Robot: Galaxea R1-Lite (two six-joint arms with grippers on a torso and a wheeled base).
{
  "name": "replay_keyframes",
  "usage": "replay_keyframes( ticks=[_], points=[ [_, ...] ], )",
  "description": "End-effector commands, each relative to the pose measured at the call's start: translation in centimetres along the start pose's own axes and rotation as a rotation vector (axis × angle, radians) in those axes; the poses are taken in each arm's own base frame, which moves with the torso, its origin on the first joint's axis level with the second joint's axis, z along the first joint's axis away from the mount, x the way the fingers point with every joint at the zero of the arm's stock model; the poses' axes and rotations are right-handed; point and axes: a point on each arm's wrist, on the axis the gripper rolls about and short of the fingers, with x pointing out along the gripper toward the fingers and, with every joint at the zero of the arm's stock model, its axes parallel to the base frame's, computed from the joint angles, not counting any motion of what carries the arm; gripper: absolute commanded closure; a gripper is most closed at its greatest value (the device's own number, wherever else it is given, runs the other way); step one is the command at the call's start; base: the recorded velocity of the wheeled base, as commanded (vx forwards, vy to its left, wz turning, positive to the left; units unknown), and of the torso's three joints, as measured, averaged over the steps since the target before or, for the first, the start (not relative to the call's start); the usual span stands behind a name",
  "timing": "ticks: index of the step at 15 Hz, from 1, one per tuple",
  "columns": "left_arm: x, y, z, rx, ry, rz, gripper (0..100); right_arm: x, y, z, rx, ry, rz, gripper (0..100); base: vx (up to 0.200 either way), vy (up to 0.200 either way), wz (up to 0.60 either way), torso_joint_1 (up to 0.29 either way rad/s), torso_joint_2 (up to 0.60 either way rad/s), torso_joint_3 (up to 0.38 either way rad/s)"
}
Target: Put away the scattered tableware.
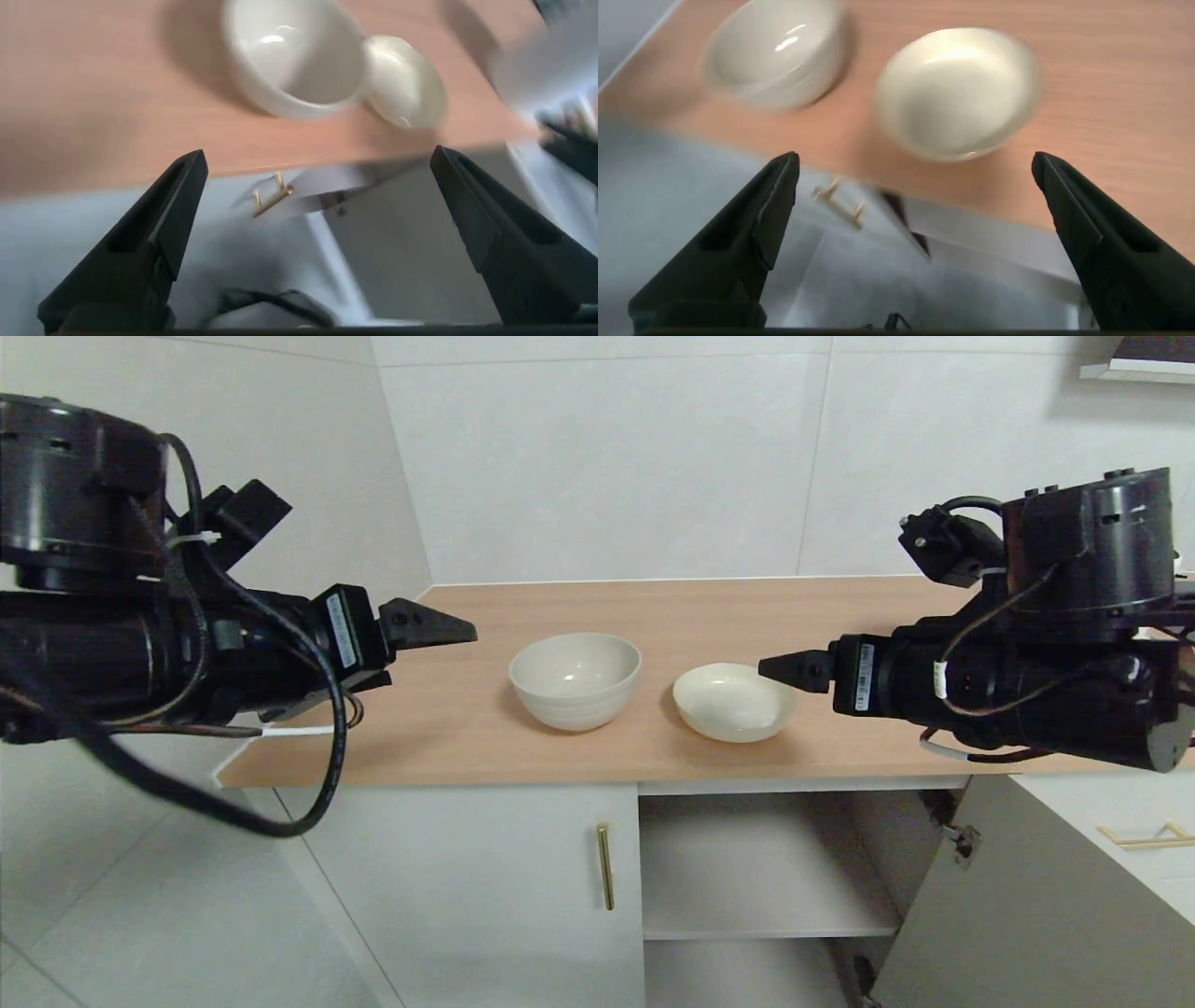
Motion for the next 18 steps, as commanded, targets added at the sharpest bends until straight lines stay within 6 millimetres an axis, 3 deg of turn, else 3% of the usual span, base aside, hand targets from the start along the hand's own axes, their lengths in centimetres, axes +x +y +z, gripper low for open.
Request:
replay_keyframes(
  ticks=[1,3,5,8,13,18],
  points=[
    [4.5,-0.1,0.5,-0.124,0.049,0.117,0,2.7,-0.3,0.2,0.043,0.038,-0.106,0,0.000,0.000,0.00,0.000,0.00,0.000],
    [5.8,0.0,0.1,-0.152,0.068,0.126,0,3.2,-0.5,0.0,0.049,0.040,-0.140,0,0.000,0.000,0.00,0.000,0.00,0.000],
    [8.9,0.4,-0.7,-0.183,0.085,0.135,0,3.4,-0.6,0.0,0.049,0.043,-0.147,0,0.000,0.000,0.00,0.000,0.00,0.000],
    [11.2,0.8,-1.5,-0.203,0.101,0.134,0,3.3,-0.7,-0.1,0.051,0.043,-0.150,0,0.000,0.000,0.00,0.000,0.00,0.000],
    [13.5,0.8,-2.3,-0.203,0.122,0.130,0,3.3,-0.7,-0.1,0.054,0.043,-0.150,0,0.000,0.000,0.00,0.000,0.00,0.000],
    [13.4,0.7,-2.2,-0.202,0.115,0.127,0,3.2,-0.7,-0.1,0.053,0.043,-0.149,0,0.000,0.000,0.00,0.000,0.00,0.000]
  ],
)
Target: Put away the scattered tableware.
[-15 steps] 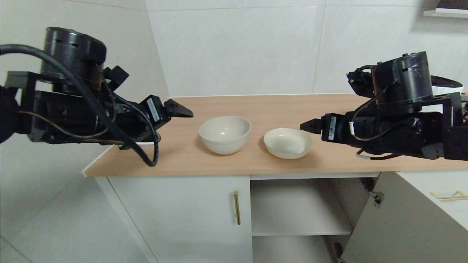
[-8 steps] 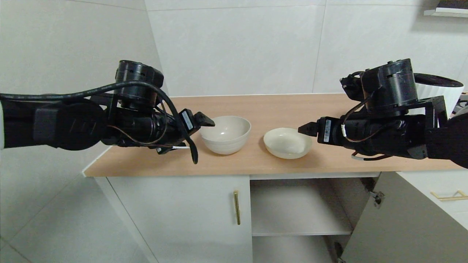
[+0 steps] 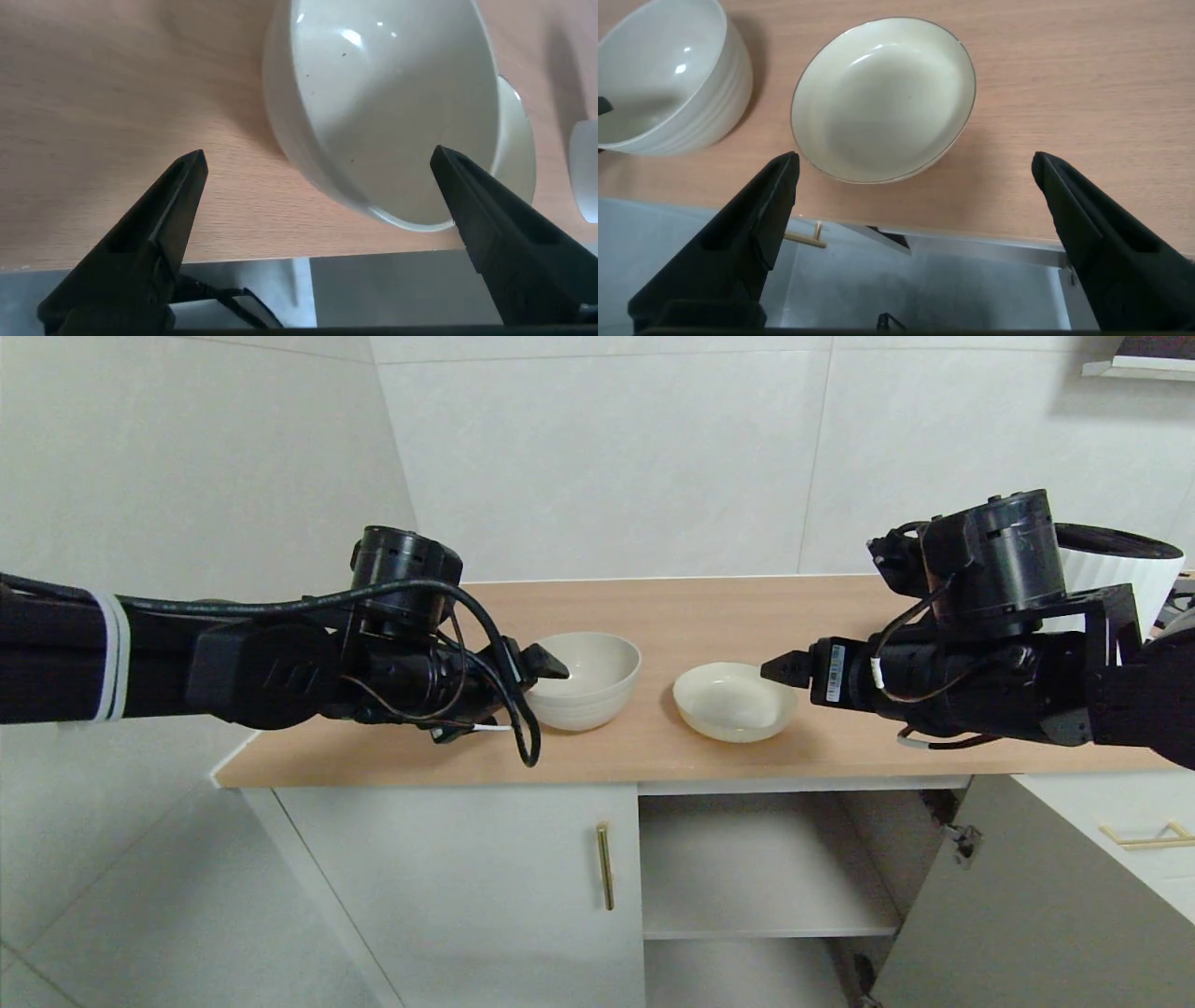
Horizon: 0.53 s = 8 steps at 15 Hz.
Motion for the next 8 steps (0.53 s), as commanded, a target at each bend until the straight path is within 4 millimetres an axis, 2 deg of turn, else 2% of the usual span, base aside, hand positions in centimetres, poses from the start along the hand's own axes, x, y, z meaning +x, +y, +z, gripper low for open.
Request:
replay_keyframes(
  ticks=[1,8],
  points=[
    [0.01,0.01,-0.01,-0.002,0.000,0.001,100,-0.09,0.01,0.04,0.000,-0.002,0.002,0,0.000,0.000,0.00,0.000,0.00,0.000],
    [-0.77,-0.21,0.20,-0.001,-0.012,-0.011,100,-0.04,-0.01,0.11,0.000,-0.004,0.001,0,0.000,0.000,0.00,0.000,0.00,0.000]
  ],
)
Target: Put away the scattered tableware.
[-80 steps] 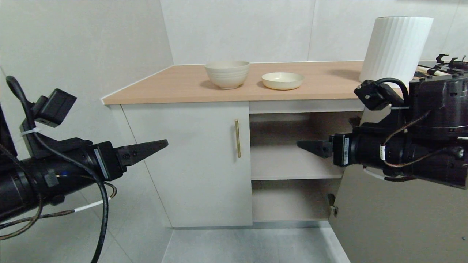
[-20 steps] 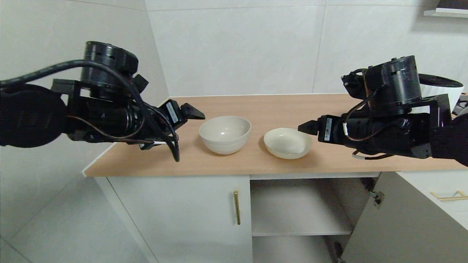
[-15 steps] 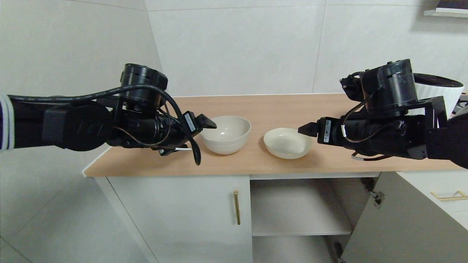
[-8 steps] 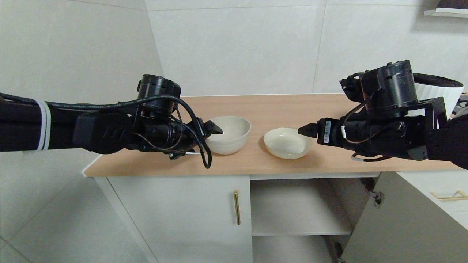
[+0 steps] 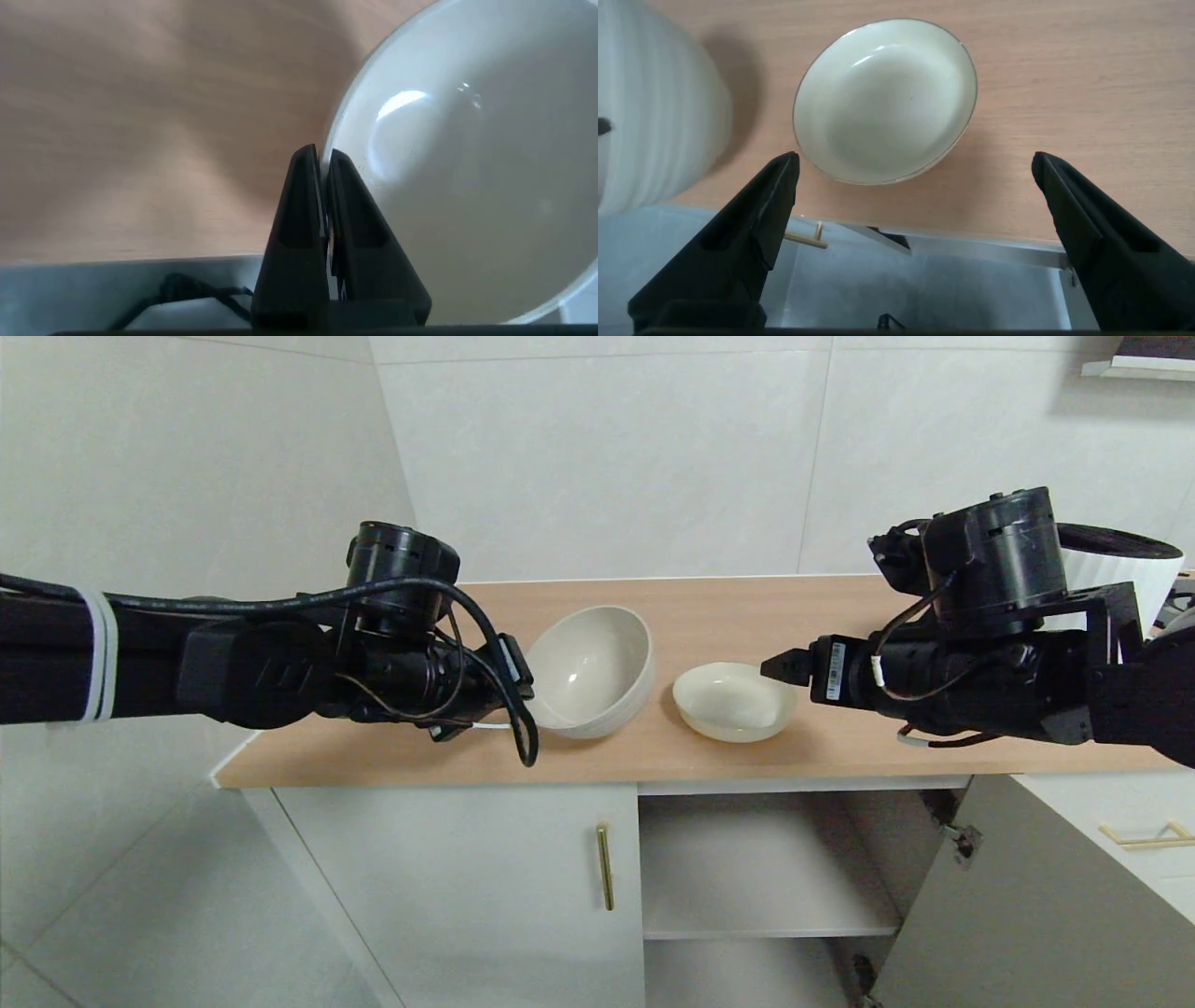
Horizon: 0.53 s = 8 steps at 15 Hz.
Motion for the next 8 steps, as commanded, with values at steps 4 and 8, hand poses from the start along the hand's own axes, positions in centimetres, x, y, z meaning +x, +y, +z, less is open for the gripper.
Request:
replay_keyframes(
  ticks=[4,8],
  points=[
    [-0.8,-0.2,0.1,0.002,-0.010,-0.011,100,2.0,0.2,-0.7,-0.011,0.019,-0.050,0,0.000,0.000,0.00,0.000,0.00,0.000],
    [-2.0,-0.3,0.2,0.004,-0.018,-0.029,100,7.2,-0.6,-1.7,-0.020,0.029,-0.217,0,0.000,0.000,0.00,0.000,0.00,0.000]
  ],
)
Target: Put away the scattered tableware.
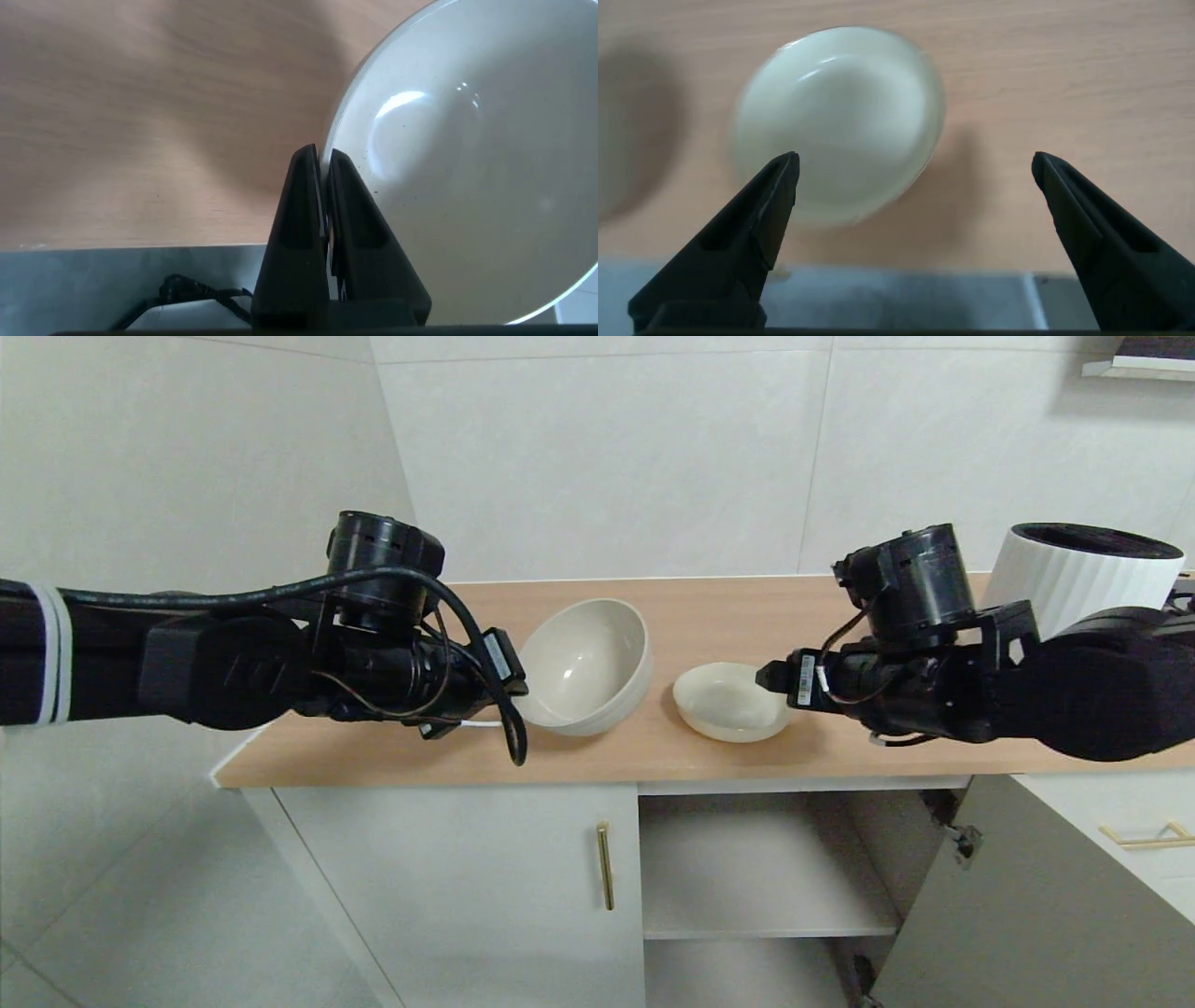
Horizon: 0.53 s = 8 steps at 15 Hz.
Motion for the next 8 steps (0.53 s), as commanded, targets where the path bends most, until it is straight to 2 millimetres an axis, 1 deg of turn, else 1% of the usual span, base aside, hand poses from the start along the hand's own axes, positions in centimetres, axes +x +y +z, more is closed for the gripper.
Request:
replay_keyframes(
  ticks=[1,4,8],
  points=[
    [-0.8,-0.2,0.2,0.000,-0.014,-0.013,100,3.5,-0.2,-1.3,-0.011,0.041,-0.062,0,0.000,0.000,0.00,0.000,0.00,0.000],
    [-0.8,-0.1,0.1,0.000,-0.008,-0.012,100,4.3,-0.5,-1.4,-0.006,0.046,-0.075,0,0.000,0.000,0.00,0.000,0.00,0.000],
    [-0.8,-0.1,0.1,0.000,-0.009,-0.011,100,4.8,-0.4,-1.7,-0.007,0.046,-0.074,0,0.000,0.000,0.00,0.000,0.00,0.000]
  ],
)
